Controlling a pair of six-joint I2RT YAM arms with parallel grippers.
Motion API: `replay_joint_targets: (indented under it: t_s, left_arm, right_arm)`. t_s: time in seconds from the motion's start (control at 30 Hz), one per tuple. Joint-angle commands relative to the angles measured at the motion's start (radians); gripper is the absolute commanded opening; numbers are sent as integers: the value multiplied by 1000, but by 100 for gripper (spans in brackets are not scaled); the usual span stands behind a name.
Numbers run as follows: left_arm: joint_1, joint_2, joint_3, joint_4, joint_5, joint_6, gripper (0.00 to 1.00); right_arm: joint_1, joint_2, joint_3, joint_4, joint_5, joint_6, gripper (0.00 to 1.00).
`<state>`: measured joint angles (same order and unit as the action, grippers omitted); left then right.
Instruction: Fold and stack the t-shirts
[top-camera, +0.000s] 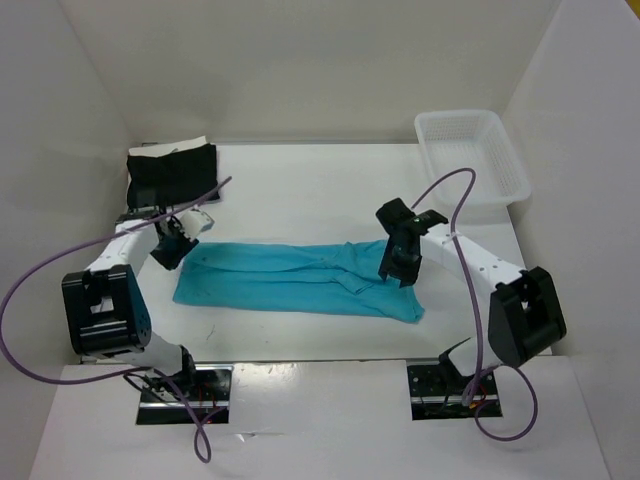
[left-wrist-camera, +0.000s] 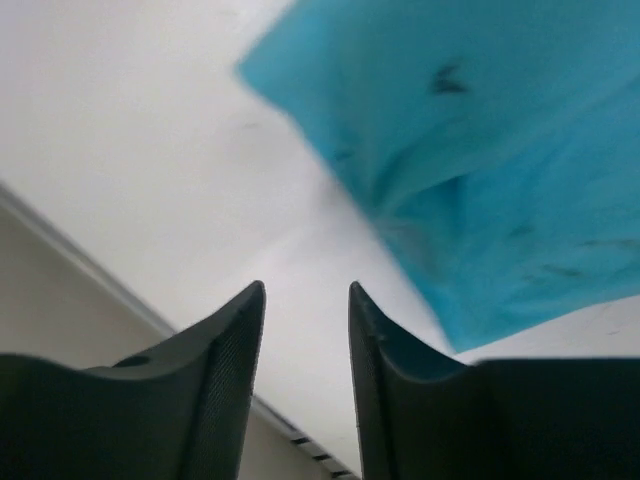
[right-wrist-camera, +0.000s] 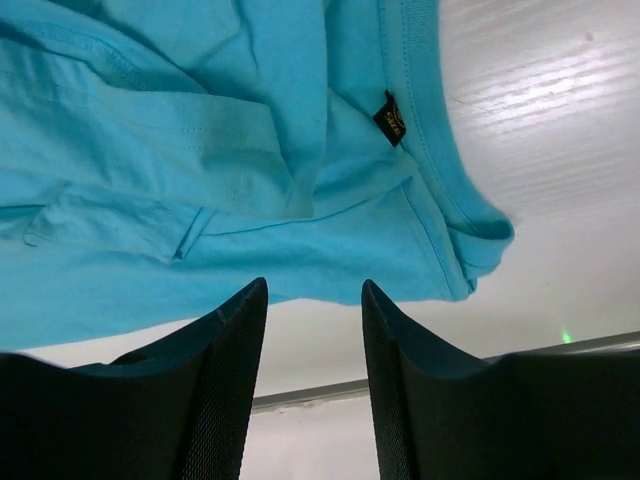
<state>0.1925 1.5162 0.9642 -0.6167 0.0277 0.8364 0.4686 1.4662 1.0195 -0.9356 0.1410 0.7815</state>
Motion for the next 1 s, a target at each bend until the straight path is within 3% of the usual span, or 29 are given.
replay_joint_targets:
  t_s: [0.0, 0.1, 0.2, 0.4, 0.53, 0.63, 0.7, 0.73, 0.77, 0.8, 0.83, 0.9, 0.93, 0.97]
  left_arm:
    - [88, -63, 122, -67, 94, -13, 48]
    - [88, -54, 200, -68, 194, -37, 66]
    - [21, 20, 209, 24, 229, -108, 70]
    - [-16, 261, 246, 135, 198, -224, 77]
    - [-16, 323, 214, 227, 137, -194, 83]
    - [-16, 355, 202, 252, 136, -165, 83]
    - [-25, 383, 192, 252, 126, -143, 67]
    - [-16, 383, 192, 252, 115, -143, 60]
    - [-16, 383, 192, 239, 127, -132, 45]
    - [-1, 383, 168, 239, 127, -132, 37]
    - [8, 368, 157, 239, 127, -132, 28]
    - [21, 352, 137, 229, 95, -132, 11]
    - [31, 326, 116, 229, 95, -132, 11]
    - [44, 317, 105, 200, 84, -132, 11]
  right_arm:
    - [7, -67, 19, -49, 64, 94, 48]
    - [7, -139, -25, 7, 65, 169, 48]
    - [7, -242, -136, 84, 43, 295, 48]
    - [7, -345, -315, 55, 54, 469, 74]
    - [7, -345, -384, 93, -3, 536, 82]
    - [7, -310, -407, 130, 6, 575, 82]
    - [-5, -236, -417, 173, -4, 575, 83]
    - [-16, -201, -417, 185, -23, 564, 81]
    - [-16, -169, -417, 196, -23, 553, 77]
    - [-16, -103, -404, 184, -23, 544, 68]
    - [-16, -80, -380, 184, -23, 544, 44]
    - [-16, -49, -366, 175, -23, 535, 16]
    - [-16, -49, -366, 175, -23, 535, 0]
    - [-16, -49, -366, 175, -23, 524, 0]
